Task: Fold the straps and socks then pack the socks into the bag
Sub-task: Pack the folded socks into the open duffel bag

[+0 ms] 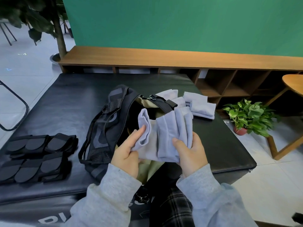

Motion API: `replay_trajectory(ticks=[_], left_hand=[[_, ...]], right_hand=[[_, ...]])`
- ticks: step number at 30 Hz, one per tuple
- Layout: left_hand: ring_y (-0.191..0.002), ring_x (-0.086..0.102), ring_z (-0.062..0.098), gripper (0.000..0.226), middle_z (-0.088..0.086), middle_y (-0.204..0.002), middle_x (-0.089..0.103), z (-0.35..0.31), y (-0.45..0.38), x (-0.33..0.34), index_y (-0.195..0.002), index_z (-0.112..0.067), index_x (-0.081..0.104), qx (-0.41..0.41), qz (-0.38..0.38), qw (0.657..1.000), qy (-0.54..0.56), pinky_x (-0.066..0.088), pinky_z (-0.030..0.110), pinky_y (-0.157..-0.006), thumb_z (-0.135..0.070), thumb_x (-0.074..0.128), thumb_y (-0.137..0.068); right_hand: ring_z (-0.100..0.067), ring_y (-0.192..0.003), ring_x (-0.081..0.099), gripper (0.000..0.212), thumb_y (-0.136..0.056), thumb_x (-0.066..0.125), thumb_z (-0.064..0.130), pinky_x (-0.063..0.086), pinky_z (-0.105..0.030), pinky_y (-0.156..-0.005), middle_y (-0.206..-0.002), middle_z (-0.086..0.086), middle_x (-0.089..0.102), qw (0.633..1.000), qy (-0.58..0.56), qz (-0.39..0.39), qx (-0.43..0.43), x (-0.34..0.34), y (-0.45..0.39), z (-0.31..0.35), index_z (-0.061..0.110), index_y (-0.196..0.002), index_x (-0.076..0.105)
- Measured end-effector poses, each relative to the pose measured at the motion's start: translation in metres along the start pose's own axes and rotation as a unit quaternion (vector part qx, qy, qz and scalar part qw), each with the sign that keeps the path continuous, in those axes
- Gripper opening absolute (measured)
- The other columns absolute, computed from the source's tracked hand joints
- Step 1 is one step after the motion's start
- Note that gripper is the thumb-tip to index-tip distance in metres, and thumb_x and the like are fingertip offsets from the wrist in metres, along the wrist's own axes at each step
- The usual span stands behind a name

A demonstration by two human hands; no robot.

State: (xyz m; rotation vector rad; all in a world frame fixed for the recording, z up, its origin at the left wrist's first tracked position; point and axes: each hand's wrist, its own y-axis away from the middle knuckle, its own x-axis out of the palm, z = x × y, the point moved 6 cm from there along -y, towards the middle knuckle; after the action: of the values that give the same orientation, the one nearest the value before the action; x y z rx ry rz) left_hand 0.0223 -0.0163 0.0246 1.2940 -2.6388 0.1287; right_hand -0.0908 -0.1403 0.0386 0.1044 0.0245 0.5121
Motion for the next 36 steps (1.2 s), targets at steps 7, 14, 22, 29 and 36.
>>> replay_trajectory(ticks=[7,14,22,29,36], left_hand=[[-0.105,0.059,0.016,0.041,-0.016,-0.104,0.068,0.000,-0.003,0.002,-0.111,-0.046,0.056,0.004,0.029,0.999,-0.034,0.048,0.054,-0.092,-0.021,0.054,-0.079],[-0.123,0.036,-0.016,0.057,-0.022,-0.136,0.041,-0.020,-0.011,-0.002,-0.129,-0.039,0.038,0.122,0.025,0.985,-0.120,0.031,0.009,-0.103,0.007,0.034,-0.096],[-0.137,0.004,0.002,0.061,-0.014,-0.146,0.003,0.038,-0.014,0.024,-0.144,-0.022,0.009,0.029,0.176,0.900,-0.397,0.009,0.016,-0.110,0.009,0.031,-0.096],[-0.143,-0.009,0.014,0.078,-0.006,-0.153,-0.013,0.057,-0.017,0.044,-0.146,-0.014,-0.008,0.022,0.236,0.813,-0.532,0.000,0.012,-0.107,0.011,0.036,-0.088],[-0.144,-0.004,0.017,0.056,-0.006,-0.153,-0.002,0.074,-0.015,0.057,-0.147,-0.011,0.010,0.046,0.267,0.796,-0.541,-0.005,0.010,-0.106,-0.018,0.033,-0.096]], right_hand=[[-0.013,-0.078,0.060,0.022,-0.085,0.058,0.003,0.051,-0.031,-0.071,-0.087,0.000,0.061,1.000,0.002,-0.004,-0.029,-0.006,0.001,0.010,0.018,-0.101,0.057],[0.009,-0.060,0.054,0.025,-0.086,0.055,0.000,0.043,-0.007,-0.051,-0.084,0.006,0.058,0.997,0.045,-0.006,-0.064,-0.016,-0.002,0.019,0.018,-0.104,0.054],[-0.007,-0.065,0.050,0.032,-0.088,0.052,0.002,0.039,-0.010,-0.047,-0.082,0.004,0.053,0.992,0.127,-0.012,0.014,-0.028,-0.011,-0.012,0.018,-0.116,0.048],[-0.007,-0.066,0.051,0.031,-0.088,0.051,0.001,0.036,-0.015,-0.051,-0.083,0.004,0.054,0.990,0.136,-0.026,0.036,-0.048,-0.011,-0.024,0.019,-0.114,0.047],[-0.006,-0.068,0.053,0.032,-0.089,0.052,0.002,0.038,-0.011,-0.050,-0.085,0.006,0.055,0.988,0.146,-0.025,0.030,-0.057,-0.012,-0.030,0.023,-0.112,0.046]])
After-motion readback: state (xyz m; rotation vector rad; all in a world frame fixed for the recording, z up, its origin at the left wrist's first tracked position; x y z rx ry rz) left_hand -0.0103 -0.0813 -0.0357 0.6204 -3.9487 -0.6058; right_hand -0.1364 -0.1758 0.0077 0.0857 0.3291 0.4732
